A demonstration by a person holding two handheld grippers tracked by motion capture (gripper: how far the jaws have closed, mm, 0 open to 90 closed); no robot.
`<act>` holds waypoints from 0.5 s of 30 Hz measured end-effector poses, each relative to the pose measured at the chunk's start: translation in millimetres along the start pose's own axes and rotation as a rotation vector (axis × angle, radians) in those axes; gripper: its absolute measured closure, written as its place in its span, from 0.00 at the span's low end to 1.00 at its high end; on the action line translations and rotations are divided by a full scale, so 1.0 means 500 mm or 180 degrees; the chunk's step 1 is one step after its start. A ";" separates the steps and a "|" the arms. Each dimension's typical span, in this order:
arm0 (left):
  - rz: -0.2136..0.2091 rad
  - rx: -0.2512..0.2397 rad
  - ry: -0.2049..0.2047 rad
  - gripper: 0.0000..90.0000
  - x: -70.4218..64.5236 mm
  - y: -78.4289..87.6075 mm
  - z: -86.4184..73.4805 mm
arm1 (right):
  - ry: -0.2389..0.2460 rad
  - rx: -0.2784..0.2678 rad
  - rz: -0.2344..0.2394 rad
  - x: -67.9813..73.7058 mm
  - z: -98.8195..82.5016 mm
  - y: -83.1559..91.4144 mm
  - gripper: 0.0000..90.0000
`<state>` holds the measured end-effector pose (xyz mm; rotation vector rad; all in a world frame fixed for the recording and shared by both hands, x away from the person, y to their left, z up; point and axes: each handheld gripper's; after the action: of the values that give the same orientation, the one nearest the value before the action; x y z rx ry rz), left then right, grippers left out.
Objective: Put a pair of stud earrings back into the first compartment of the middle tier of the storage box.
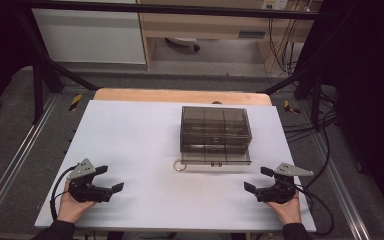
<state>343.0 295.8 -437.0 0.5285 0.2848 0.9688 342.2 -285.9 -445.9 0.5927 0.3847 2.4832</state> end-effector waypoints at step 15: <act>0.0019 0.0016 0.0010 0.06 -0.010 -0.007 0.015 | 0.0013 0.0055 0.0000 0.000 -0.001 -0.001 0.01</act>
<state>345.8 287.8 -432.7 0.5328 0.2886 0.9749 342.1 -285.7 -446.4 0.5946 0.4082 2.4839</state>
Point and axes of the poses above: each handheld gripper's, and its own axes: y roughly backward along the jaws, z roughly out of its top, x roughly to its left, and after that the axes turned 13 degrees about z, right-handed
